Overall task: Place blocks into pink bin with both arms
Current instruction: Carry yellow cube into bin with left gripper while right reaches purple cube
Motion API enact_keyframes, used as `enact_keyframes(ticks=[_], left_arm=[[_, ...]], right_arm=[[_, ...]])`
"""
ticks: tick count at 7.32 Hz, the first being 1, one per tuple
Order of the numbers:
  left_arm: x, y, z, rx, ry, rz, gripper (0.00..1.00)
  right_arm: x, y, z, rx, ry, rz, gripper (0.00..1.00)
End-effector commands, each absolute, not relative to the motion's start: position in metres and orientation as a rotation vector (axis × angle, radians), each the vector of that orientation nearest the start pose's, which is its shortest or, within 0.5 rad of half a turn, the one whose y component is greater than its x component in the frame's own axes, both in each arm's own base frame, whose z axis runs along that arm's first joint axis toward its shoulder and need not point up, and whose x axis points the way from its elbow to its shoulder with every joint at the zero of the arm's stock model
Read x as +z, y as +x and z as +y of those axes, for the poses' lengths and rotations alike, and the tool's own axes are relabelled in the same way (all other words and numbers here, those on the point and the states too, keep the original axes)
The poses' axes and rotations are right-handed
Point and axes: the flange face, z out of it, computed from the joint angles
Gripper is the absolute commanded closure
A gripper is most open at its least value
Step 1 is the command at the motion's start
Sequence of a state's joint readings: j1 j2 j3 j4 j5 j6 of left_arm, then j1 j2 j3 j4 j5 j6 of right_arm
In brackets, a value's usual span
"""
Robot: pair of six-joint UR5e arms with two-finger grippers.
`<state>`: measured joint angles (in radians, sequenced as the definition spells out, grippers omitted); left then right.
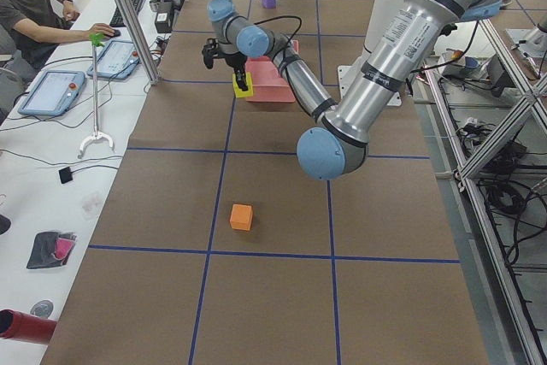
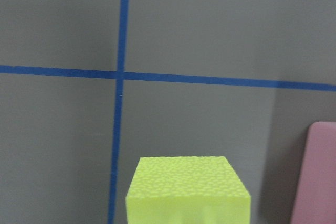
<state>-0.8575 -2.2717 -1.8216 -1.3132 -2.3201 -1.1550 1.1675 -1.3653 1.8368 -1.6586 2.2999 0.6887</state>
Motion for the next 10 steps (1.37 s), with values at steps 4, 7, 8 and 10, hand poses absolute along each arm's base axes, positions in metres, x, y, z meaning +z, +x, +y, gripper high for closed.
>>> enact_keyframes(ticks=[4, 7, 8, 10], left_arm=[[0.149, 0.551, -0.418, -0.143, -0.128, 0.811, 1.0], [0.156, 0.577, -0.426, -0.138, -0.139, 0.788, 1.0], [0.157, 0.579, -0.424, -0.136, -0.141, 0.786, 0.9], [0.157, 0.58, -0.424, -0.133, -0.14, 0.789, 0.6]], right_arm=[[0.574, -0.104, -0.543, -0.039, -0.041, -0.763, 0.0], [0.612, -0.135, -0.511, -0.182, 0.077, -0.748, 0.0], [0.626, -0.156, -0.49, -0.249, 0.102, -0.721, 0.0], [0.644, -0.15, -0.476, -0.437, 0.169, -0.697, 0.0]])
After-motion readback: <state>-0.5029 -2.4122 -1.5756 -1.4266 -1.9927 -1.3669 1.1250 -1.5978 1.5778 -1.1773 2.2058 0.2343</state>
